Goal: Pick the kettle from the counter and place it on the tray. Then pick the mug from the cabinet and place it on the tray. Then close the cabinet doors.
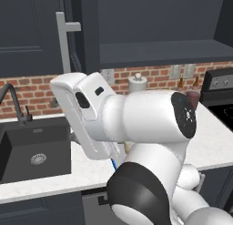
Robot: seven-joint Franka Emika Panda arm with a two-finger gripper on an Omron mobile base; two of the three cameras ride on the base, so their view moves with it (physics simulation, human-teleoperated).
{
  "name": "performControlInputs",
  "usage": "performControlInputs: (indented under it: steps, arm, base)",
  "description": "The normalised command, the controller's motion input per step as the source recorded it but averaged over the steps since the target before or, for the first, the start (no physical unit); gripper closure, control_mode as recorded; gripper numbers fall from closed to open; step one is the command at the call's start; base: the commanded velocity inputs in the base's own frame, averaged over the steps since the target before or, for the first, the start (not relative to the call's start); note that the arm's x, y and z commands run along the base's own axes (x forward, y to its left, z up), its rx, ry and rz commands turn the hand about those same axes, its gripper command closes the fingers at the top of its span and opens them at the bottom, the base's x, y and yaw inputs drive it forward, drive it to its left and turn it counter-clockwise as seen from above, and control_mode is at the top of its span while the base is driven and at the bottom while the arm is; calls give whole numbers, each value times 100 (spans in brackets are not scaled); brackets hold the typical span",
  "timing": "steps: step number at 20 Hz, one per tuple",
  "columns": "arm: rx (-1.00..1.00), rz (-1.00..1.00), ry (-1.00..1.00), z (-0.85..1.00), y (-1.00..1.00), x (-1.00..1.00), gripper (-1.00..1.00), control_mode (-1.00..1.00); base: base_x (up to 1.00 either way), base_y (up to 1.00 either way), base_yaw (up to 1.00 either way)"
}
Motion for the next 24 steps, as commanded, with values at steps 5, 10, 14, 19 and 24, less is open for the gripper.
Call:
performControlInputs:
  steps: [5,10,14,19,24]
  arm:
    - [1,-5,-3,1,39,40,-100,-100]
    - [0,-12,0,0,0,42,-100,-100]
    - [0,-23,-2,0,-38,31,-100,-100]
    - [0,-25,-3,0,-32,39,-100,-100]
    - [0,-25,0,0,-56,59,-100,-100]
  base:
    - [0,0,0]
    - [0,0,0]
    - [0,0,0]
    - [0,0,0]
    - [0,0,0]
